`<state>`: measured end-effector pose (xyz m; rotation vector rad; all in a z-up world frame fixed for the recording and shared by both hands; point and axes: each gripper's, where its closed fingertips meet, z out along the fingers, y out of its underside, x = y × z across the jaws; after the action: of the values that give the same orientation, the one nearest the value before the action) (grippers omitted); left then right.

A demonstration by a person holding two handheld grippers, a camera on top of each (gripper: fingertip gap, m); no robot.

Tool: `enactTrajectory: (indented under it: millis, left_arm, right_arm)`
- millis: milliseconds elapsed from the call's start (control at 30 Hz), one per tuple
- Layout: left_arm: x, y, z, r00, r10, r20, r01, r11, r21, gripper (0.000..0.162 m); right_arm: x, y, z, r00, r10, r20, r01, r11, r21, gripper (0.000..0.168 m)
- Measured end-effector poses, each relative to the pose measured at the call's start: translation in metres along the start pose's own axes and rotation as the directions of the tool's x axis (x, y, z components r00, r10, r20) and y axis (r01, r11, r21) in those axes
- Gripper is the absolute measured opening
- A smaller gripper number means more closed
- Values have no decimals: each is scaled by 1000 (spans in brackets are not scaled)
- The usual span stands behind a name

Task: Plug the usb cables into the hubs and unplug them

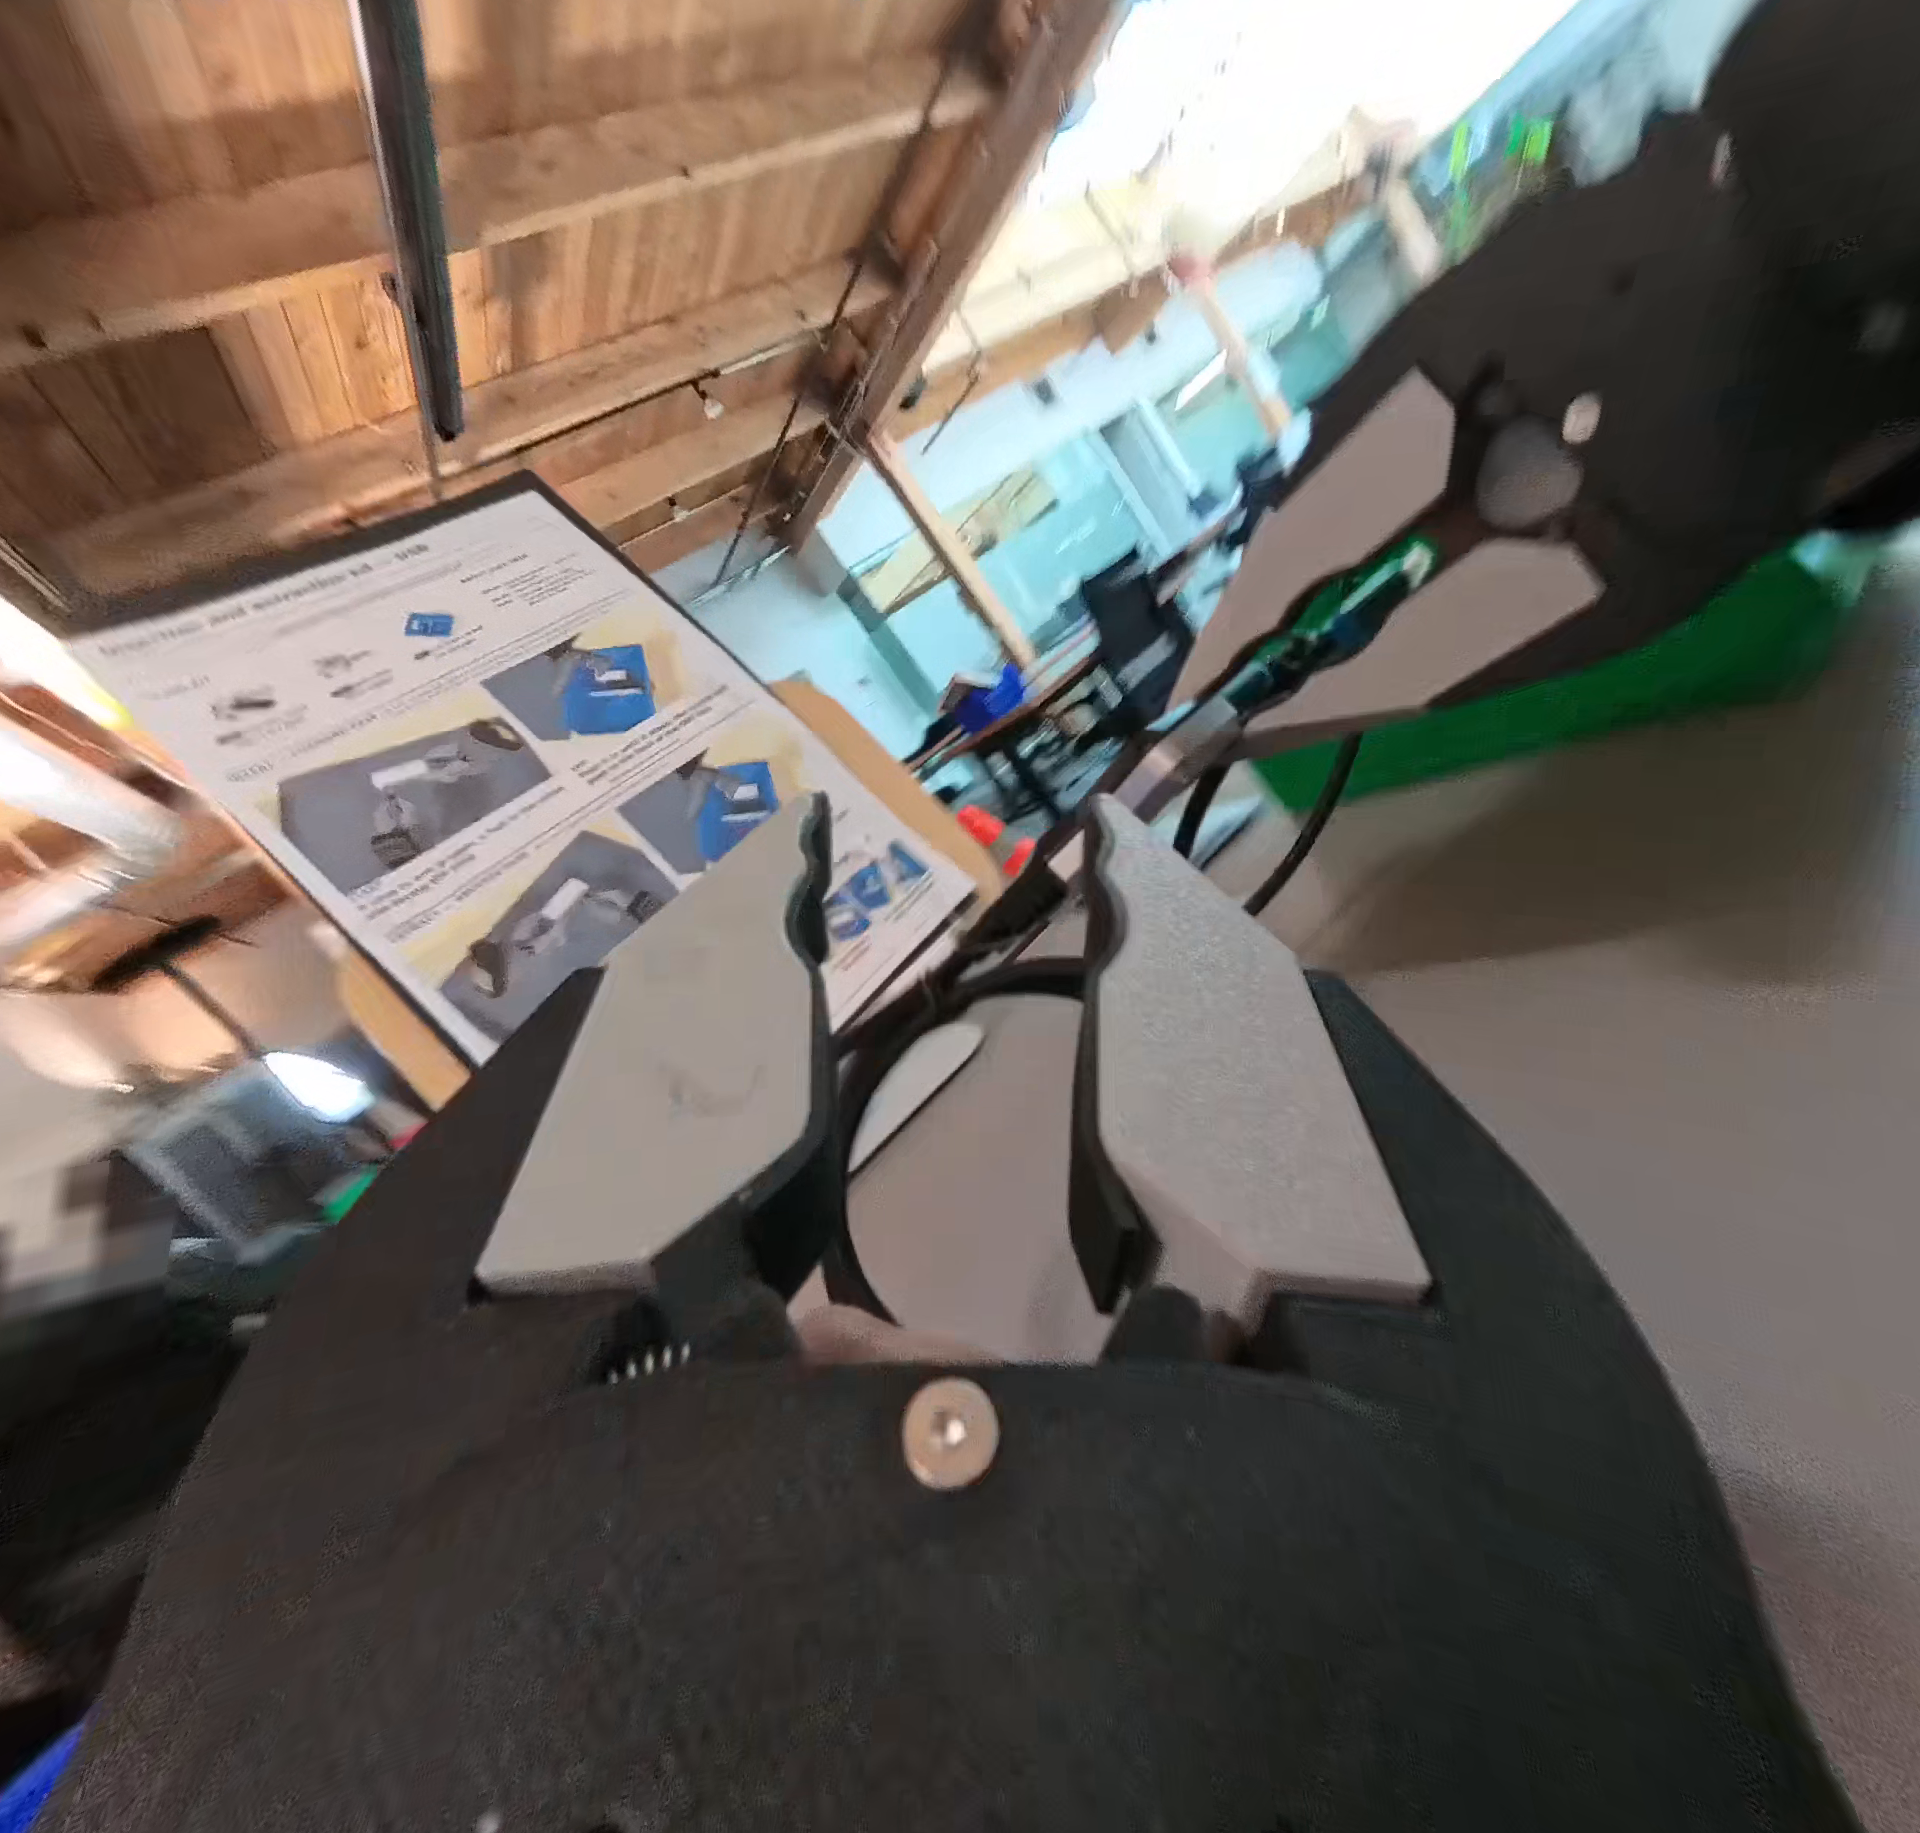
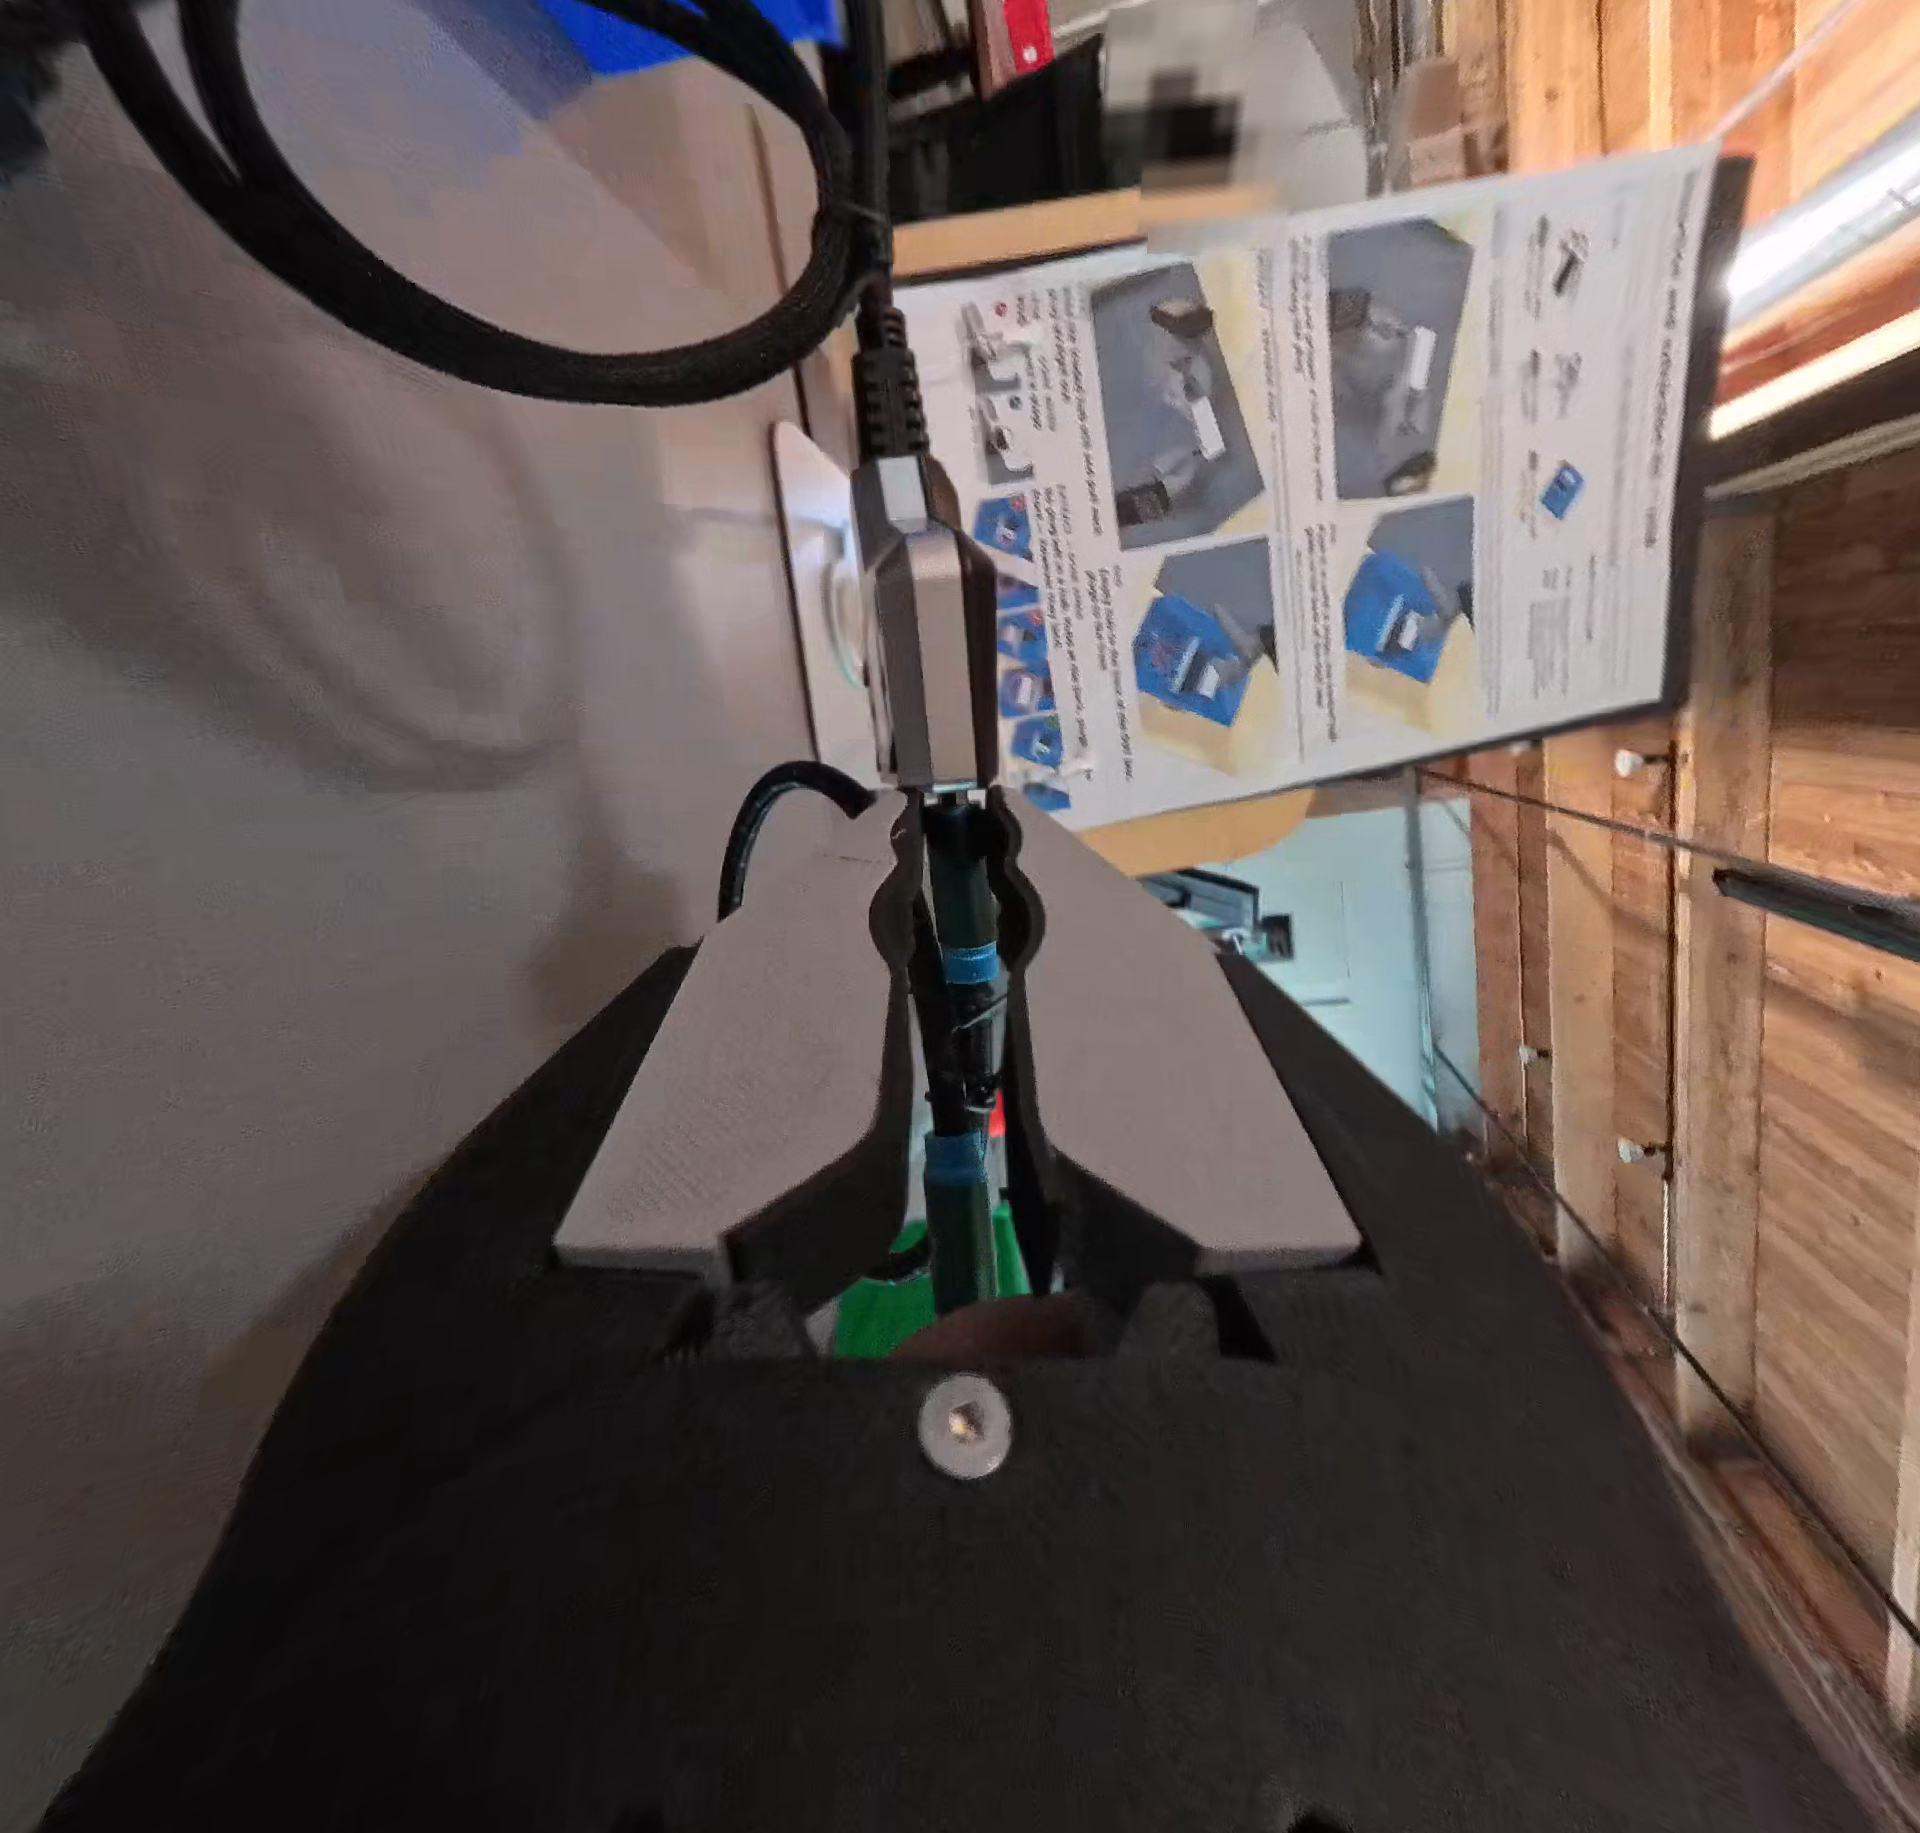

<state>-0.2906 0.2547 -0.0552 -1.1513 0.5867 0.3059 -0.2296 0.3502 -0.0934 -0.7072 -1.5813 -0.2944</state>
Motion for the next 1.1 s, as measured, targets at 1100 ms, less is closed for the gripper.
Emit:
enactTrajectory:
  millis: [1100]
  left_arm:
    - [44,114,5,943,-269,-194,169,893,-417,24]
  right_arm:
    - [73,341,-20,684,490,541,6,737,-676,9]
